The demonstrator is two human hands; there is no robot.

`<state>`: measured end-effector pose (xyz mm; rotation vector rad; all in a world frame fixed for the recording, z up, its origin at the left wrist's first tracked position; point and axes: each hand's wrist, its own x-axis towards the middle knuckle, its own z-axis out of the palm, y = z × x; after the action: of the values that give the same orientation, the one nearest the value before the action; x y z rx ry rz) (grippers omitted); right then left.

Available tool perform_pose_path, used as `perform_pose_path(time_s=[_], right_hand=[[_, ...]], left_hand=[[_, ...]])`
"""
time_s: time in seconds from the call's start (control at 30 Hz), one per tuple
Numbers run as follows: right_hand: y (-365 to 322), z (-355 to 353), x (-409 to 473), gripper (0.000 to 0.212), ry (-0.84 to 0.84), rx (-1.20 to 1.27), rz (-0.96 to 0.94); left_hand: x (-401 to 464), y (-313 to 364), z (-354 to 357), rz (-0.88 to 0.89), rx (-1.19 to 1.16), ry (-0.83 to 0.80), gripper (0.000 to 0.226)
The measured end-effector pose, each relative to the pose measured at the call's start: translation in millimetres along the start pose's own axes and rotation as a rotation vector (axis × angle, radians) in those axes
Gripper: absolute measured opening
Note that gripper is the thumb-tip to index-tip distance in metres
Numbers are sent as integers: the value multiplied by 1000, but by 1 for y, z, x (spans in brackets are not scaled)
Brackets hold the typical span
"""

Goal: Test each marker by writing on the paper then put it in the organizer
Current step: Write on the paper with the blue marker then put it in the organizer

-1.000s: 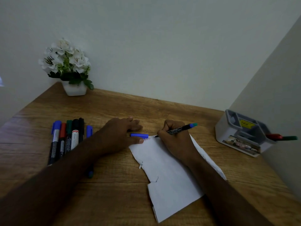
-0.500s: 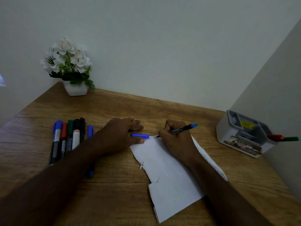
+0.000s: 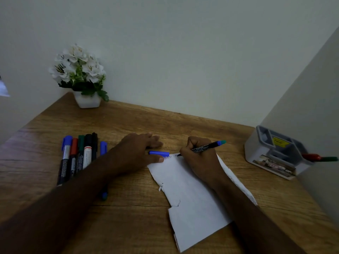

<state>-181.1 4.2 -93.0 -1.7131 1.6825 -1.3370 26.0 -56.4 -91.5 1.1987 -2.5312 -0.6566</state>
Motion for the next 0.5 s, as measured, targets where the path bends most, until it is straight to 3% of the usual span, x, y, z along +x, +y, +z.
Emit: perform_pose_path(time_s=[0.2,0.5], right_hand=[[0,1,1,32,5,19,22],[0,-1,0,41,20,20,17]], left_hand=[[1,-1,0,-3,4,-3,61],[0,0,0,-9,-1,-4,61]])
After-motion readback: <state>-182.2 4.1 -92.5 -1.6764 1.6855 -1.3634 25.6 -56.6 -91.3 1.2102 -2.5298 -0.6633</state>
